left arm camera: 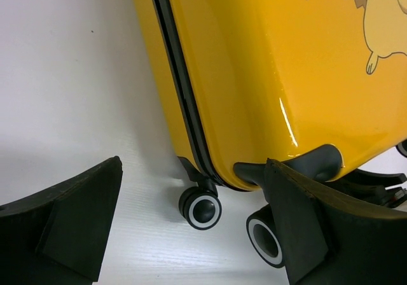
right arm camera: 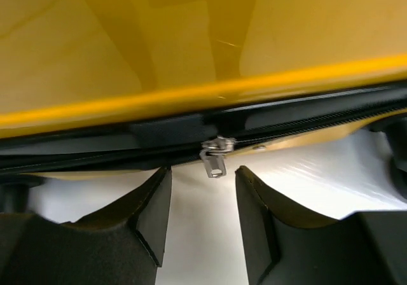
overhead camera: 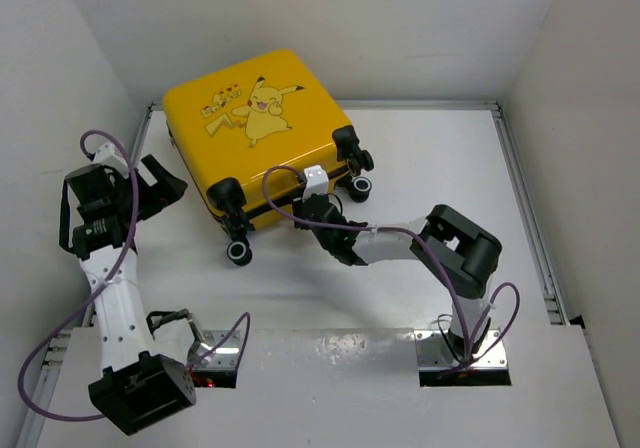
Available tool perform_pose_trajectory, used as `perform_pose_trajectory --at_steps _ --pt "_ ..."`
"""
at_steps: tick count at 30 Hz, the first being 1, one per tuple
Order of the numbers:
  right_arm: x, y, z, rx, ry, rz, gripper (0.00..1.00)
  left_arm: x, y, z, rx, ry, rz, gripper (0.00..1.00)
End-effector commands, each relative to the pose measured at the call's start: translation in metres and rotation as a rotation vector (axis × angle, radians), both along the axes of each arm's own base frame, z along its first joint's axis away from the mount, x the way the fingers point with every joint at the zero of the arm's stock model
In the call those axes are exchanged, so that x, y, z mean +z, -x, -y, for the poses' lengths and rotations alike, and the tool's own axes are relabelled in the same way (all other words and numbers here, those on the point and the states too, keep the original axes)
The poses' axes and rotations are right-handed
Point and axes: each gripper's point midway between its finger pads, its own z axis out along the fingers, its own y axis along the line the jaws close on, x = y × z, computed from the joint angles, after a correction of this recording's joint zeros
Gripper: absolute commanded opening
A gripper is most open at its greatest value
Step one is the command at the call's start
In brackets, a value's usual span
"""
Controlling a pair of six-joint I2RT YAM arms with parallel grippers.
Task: Pack the luggage
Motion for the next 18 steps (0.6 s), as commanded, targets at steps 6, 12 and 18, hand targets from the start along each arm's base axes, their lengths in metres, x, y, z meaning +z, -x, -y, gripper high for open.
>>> perform_pose_trajectory --at_steps 6,12,18 --pt "0.022 -0.026 0.003 -0.058 0.011 0.114 0.43 -0.003 -0.001 -0.013 0.009 -0.027 -0.003 0.94" --pt "0.047 -0.028 -0.001 -0.009 -0.046 0.197 0.40 -0.009 -0.001 -0.018 0.017 -0.025 -0.012 0.94" --pt "0.066 -0.034 -0.014 -0.010 -0.095 0.221 0.40 -0.017 0.000 -0.015 0.014 -0.001 -0.028 0.94"
